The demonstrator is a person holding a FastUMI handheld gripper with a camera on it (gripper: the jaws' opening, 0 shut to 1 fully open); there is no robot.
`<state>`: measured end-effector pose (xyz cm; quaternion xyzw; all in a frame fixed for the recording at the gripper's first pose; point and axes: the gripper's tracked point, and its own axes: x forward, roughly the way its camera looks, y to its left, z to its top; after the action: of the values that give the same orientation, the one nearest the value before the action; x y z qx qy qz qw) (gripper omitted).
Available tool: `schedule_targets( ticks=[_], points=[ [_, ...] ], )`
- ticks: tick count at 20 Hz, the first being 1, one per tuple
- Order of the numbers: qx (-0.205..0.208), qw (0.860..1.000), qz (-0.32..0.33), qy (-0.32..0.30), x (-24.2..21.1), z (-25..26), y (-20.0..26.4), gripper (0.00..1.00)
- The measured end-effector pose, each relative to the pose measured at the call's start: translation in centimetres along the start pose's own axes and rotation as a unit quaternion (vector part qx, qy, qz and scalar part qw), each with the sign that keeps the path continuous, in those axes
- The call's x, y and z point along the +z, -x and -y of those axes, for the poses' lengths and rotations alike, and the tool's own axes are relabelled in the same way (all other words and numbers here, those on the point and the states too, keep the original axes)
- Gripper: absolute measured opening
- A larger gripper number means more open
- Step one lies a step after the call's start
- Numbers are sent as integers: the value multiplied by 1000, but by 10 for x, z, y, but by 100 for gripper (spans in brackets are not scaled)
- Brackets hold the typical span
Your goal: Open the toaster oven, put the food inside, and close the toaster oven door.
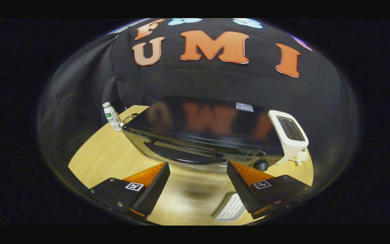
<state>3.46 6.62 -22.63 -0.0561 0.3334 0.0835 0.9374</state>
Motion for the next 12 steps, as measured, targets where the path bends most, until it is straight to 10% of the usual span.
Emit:
schedule_targets(
  ticks=[12],
  points=[
    [-2,998,65,-19,30,19,46,99]
  ],
)
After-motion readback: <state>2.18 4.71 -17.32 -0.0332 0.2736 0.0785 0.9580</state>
